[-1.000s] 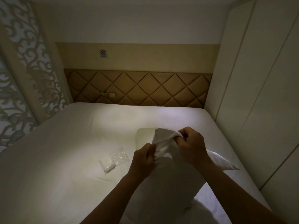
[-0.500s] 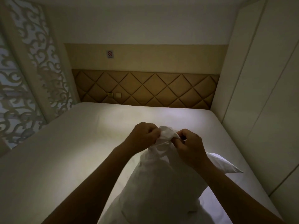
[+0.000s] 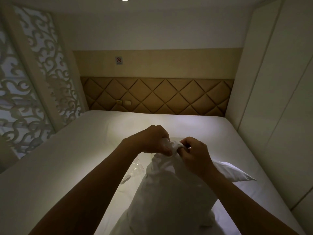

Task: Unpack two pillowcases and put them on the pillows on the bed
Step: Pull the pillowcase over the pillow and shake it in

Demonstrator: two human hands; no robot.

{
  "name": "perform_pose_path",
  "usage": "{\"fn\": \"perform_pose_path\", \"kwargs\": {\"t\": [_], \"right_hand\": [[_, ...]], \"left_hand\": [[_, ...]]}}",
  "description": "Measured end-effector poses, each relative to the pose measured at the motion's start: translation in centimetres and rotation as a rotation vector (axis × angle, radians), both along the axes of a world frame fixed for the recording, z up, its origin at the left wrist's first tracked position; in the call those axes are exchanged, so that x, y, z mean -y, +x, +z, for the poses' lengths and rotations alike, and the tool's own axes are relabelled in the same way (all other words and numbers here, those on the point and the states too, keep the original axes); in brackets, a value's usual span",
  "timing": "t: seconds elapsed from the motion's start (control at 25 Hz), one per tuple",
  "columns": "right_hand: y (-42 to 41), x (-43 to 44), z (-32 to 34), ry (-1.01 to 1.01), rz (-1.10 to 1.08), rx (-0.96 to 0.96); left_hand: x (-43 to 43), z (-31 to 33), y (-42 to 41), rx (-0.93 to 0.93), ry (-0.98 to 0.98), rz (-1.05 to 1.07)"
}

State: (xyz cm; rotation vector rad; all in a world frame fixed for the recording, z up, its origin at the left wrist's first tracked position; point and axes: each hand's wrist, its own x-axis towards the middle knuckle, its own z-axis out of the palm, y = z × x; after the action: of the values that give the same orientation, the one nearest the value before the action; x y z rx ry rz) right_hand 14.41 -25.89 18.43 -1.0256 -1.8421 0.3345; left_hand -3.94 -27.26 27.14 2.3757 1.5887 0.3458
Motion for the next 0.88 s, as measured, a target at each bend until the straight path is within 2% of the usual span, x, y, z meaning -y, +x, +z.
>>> {"fn": "perform_pose_path", "kwargs": {"t": [0.16,0.28,0.44,0.56,0.72,0.88], "right_hand": [[-0.5,-0.4,-0.1,-0.014,0.020,0.010],[-0.6,-0.9,-0.1,-0.032,0.044,0.015],[-0.2,-1.4,-0.8,-0.081,0.113,0.121],[2.5,-2.2,-2.8,-0.083,0.016,0.128],[5.2,-2.4,-5.6,-0.141,-0.123,0.278],[5.5,-3.6,-4.6,-0.196,-0.292,0.227]], "left_hand": [[-0.8,-0.9,-0.2,-0.071,-0.042,0.005],[-1.1,-0.9,-1.1,-0.043,-0.062,0.003],[-1.6,-0.4,-3.3,-0.027,-0.053,0.034],[-1.6,0.1,-5.5,0.004,-0.050,0.084],[-1.5,0.5,-8.4,0.003,-0.044,0.173],[-0.9,0.8,-9.6,-0.069,-0.038,0.170]]}}
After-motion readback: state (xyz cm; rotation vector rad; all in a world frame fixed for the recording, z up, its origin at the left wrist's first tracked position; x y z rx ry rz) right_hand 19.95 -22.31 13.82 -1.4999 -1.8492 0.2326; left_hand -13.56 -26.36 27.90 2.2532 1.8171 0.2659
